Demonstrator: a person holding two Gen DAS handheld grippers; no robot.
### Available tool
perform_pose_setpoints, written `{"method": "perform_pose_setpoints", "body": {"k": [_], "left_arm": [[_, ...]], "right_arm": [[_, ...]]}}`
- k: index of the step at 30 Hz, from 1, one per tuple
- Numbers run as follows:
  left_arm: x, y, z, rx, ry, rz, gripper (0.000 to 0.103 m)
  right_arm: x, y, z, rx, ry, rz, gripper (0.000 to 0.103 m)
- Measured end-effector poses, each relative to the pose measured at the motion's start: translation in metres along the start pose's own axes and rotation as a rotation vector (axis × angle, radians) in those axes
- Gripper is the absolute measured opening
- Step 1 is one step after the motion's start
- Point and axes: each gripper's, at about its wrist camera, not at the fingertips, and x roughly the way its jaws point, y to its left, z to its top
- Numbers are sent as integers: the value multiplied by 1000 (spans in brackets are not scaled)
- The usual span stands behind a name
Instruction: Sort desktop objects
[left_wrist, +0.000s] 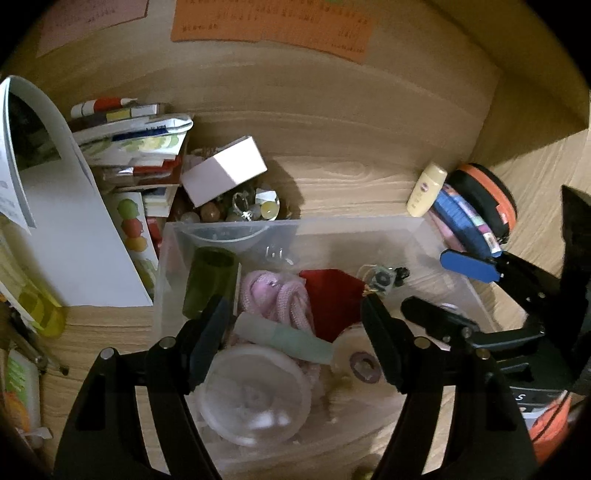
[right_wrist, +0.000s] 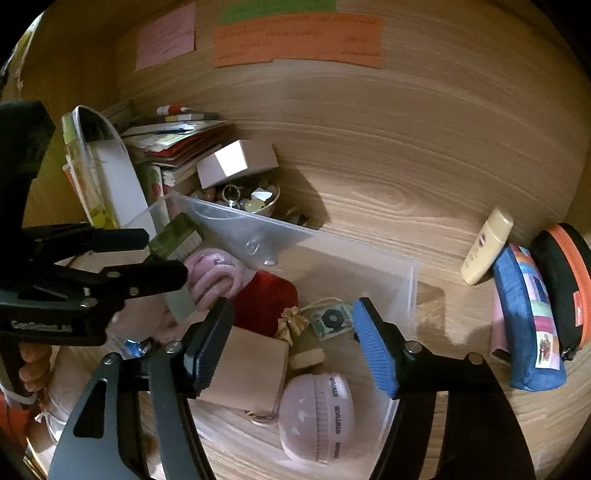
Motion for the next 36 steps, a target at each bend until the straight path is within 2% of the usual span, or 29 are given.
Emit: {"method": "perform_pose_setpoints", "body": {"k": [3,7,15,16,18,21,25,30,36], "left_arm": [[-8,2,2,-17,-7,-25,80],[-20,-1,3,-12,-23,-15,81],[-44,1,-4,-21,-44,9,83],[-48,2,-5,-24,-46,10,84],[-54,4,-9,-33,-50,9,94],[-64,6,-17,-40,-59,11,94],[-81,5,-29,-41,-85,47,94],[-105,2,-47,-47,-148,118,97],[-118,-1,-62,-63,-180,163,99]], "right_arm": [[-5,-3,1,7,-9,-6,78],[-15,-2,4,5,-19,-2,85],[-43,7,4,-22,-70,-22,88],[-46,8,3,-23,-72,-19,88],[-52,11,0,-24,-77,-18,88],[-62,13,-5,-24,-85,-27,90],[-75,17,-15,-22,-100,-33,92],[-92,22,-30,-5,-125,-42,101],[-105,28,-43,21,-147,-43,101]]}}
